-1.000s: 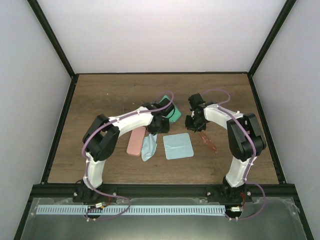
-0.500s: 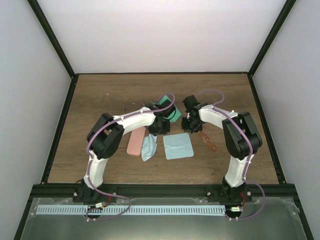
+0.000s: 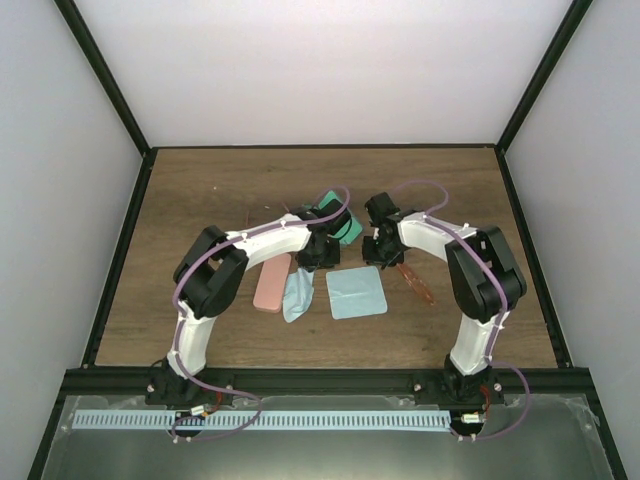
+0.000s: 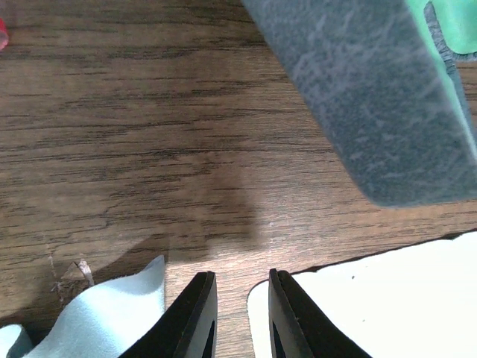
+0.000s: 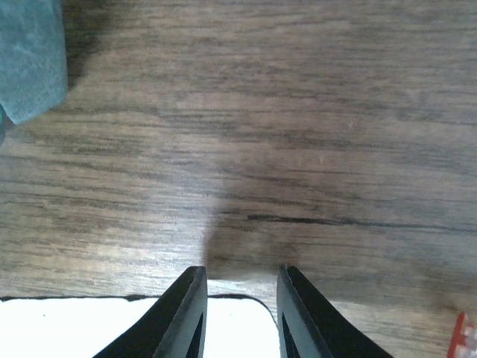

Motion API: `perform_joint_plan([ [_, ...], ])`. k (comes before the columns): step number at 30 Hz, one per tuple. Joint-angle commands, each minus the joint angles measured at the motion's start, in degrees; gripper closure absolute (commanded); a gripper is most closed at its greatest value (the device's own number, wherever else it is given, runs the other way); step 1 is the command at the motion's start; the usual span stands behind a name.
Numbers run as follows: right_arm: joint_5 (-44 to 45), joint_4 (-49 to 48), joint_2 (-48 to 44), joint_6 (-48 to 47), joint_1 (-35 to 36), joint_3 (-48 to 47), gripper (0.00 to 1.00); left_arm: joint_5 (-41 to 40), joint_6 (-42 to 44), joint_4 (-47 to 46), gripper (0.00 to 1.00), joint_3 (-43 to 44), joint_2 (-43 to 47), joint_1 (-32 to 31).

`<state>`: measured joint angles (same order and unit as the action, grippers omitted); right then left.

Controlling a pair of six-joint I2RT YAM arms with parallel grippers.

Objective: Organize the sunglasses
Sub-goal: Adjust the glasses cleaning cloth at the center of the board.

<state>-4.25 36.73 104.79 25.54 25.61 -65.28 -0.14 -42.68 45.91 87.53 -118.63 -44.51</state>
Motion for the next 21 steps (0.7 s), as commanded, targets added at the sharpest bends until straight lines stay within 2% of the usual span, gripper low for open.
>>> perform_joint_plan([
  [1, 0.30, 1.47, -1.70, 0.67, 0.81, 2.05, 0.72, 0.35, -0.43, -0.60, 0.78, -0.83, 0.63, 0.05],
  [13, -0.14, 0.81, -2.56, 1.09, 1.55, 4.98, 0.73, 0.23, -0.48, -1.03, 0.78, -2.09, 1.34, 0.13],
  [21, 0.12, 0.29, -2.08, 0.97, 1.73, 5.51, 0.83, 0.31, -0.49, -1.13, 0.78, -2.21, 1.38, 0.05],
])
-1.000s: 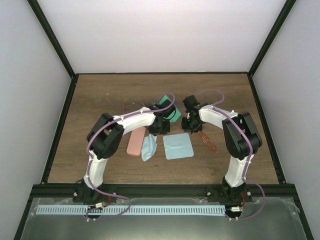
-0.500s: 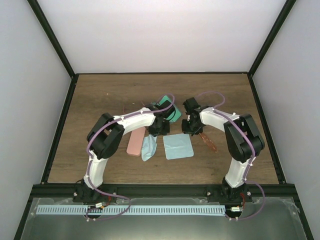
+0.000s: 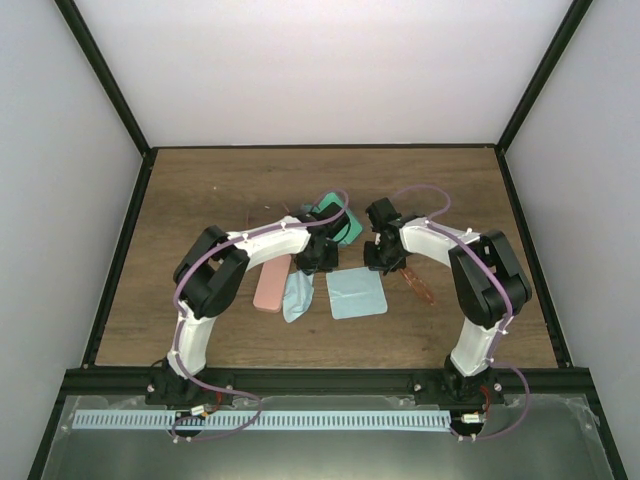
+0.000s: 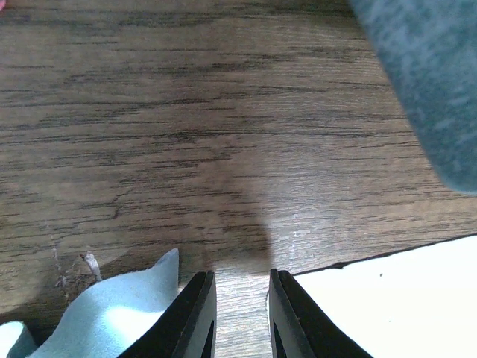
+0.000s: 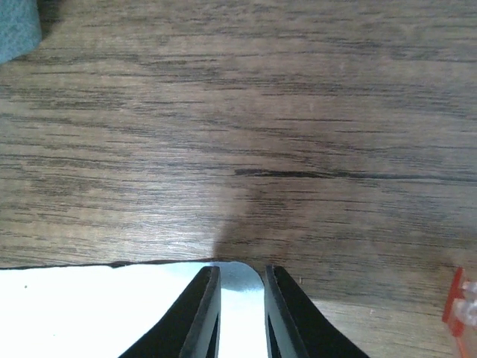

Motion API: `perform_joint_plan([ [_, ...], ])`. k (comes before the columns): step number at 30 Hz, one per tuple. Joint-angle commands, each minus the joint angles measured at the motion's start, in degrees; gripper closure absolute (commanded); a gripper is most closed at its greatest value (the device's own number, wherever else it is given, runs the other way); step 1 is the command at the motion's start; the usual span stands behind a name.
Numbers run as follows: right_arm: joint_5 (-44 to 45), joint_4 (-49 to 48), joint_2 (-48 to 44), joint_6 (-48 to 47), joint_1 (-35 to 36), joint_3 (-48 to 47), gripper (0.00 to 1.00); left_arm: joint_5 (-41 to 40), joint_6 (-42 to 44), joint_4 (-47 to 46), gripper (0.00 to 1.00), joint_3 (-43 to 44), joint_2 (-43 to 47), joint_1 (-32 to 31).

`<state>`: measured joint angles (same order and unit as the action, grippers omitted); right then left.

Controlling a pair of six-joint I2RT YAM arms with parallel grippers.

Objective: Organize the sunglasses
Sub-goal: Adjust the glasses cleaning cloth at the center of the board.

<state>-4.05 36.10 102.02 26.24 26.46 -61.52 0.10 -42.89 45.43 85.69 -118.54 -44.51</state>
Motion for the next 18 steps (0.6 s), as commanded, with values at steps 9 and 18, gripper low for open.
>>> perform_joint_plan([
  [9, -0.55, 0.90, 1.18, 0.27, 0.83, 0.84, 0.98, 0.73, 0.41, -0.90, 0.78, 0.72, 0.79, -0.01],
  [18, -1.03, 0.97, -0.17, 0.62, 0.88, -0.06, 0.99, 2.04, 1.23, -2.25, 0.80, 1.32, 1.06, -0.77],
])
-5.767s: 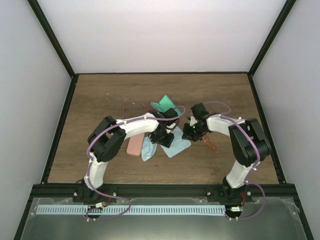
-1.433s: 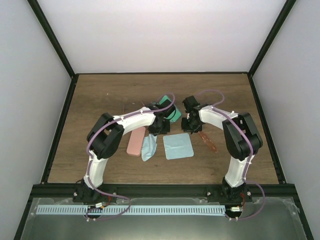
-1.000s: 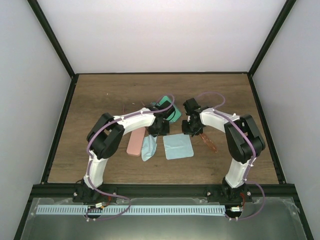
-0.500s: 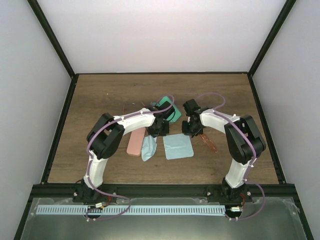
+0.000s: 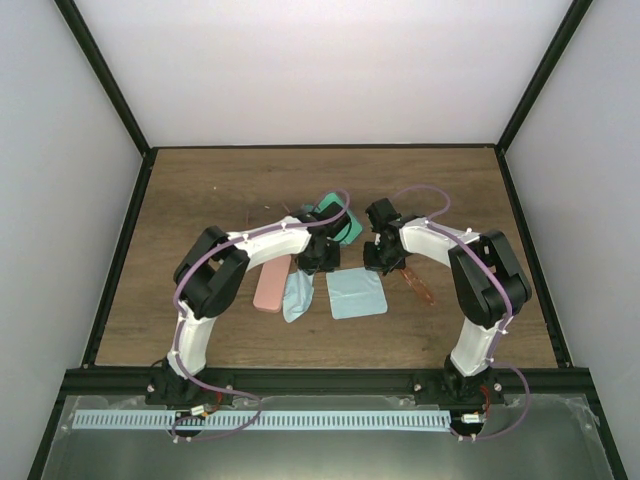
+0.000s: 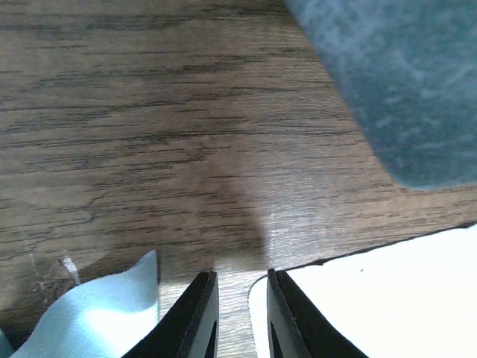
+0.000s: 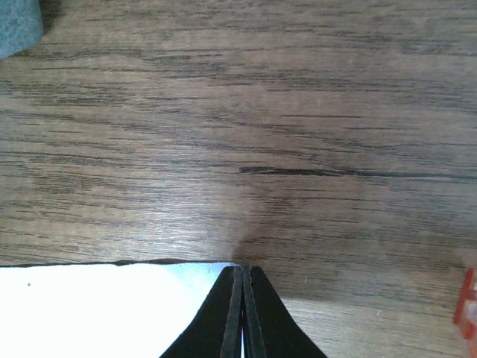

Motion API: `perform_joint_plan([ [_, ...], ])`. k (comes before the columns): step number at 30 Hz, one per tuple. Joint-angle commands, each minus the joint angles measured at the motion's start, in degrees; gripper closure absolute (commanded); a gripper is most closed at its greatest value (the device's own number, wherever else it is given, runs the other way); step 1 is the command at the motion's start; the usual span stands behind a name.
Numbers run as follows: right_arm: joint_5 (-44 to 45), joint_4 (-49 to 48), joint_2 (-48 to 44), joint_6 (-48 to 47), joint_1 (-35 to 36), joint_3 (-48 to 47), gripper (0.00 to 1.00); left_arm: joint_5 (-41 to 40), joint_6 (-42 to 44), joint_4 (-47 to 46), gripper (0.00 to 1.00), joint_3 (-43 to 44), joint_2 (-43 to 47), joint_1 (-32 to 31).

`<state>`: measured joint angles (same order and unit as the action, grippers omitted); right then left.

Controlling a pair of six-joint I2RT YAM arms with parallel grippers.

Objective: Organize the sunglasses
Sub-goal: Adjust the glasses cleaning cloth at the center of the board.

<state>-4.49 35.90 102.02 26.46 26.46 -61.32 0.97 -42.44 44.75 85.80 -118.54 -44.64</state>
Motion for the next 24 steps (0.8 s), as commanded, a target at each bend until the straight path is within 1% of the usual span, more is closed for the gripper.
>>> perform_joint_plan([
  [1, -0.60, 1.29, -0.01, 0.39, 0.88, -0.49, 0.99, 1.62, 0.96, -1.90, 0.80, 1.26, 0.99, -0.75],
  [7, -1.12, 1.27, 0.37, 0.53, 0.90, -0.51, 0.99, 2.54, 1.14, -0.88, 0.73, 2.44, -0.84, -1.74],
  [13, -1.04, 1.34, 0.42, 0.45, 0.88, -0.41, 0.99, 2.49, 0.67, -0.06, 0.74, 2.62, -1.83, -1.94],
  [21, -1.25, 1.19, 0.61, 0.39, 0.88, -0.38, 0.99, -0.28, 0.40, 2.65, 0.73, 2.64, -2.49, -1.94],
  [24, -1.39, 1.06, 0.65, 0.45, 0.88, -0.29, 0.99, 0.18, 0.67, 2.31, 0.73, 2.44, -2.71, -1.93],
])
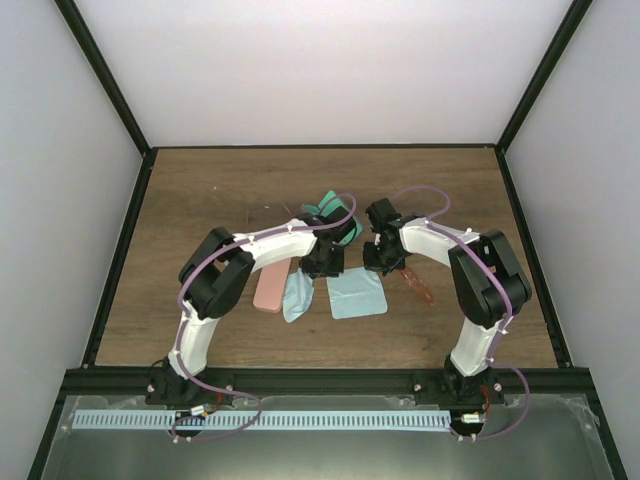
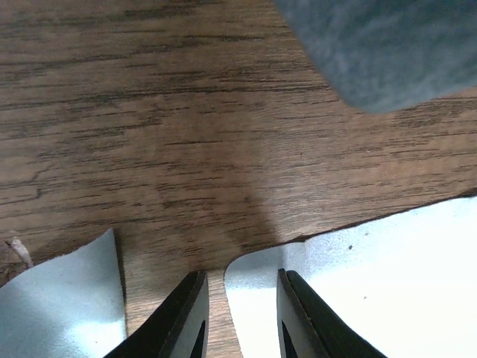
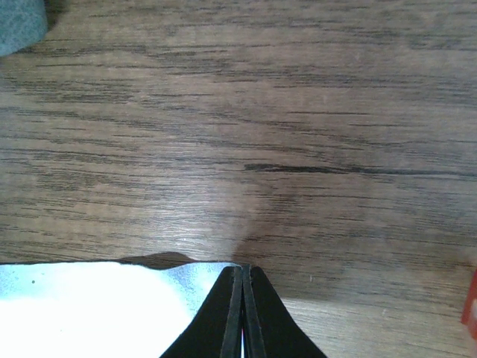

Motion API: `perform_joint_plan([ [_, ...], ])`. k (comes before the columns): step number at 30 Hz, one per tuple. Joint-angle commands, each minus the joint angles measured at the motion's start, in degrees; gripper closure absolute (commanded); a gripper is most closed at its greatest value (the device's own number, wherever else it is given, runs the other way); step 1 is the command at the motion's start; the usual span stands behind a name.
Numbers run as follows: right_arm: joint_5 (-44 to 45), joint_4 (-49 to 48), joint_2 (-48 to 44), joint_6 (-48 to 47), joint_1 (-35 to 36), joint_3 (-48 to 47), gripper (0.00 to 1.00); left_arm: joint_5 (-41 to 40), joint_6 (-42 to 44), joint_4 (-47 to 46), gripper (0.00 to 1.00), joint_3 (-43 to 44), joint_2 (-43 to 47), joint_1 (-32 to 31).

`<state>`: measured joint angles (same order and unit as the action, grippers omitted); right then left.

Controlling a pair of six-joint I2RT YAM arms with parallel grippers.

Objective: Organize the sunglasses
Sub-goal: Fold the glasses cleaning cloth at the center of the board.

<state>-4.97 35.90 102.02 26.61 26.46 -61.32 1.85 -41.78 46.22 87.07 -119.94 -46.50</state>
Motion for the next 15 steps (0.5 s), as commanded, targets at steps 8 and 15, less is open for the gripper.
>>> perform_joint_plan([
  [8, -1.09, 1.01, 0.42, 0.33, 0.88, -0.13, 0.99, -0.39, 0.38, 0.49, 0.77, 1.78, -2.44, -0.08],
  [15, -1.00, 1.10, 0.32, 0.44, 0.92, -0.03, 0.99, -0.59, 0.82, 1.13, 0.90, 2.23, -2.93, -0.08],
])
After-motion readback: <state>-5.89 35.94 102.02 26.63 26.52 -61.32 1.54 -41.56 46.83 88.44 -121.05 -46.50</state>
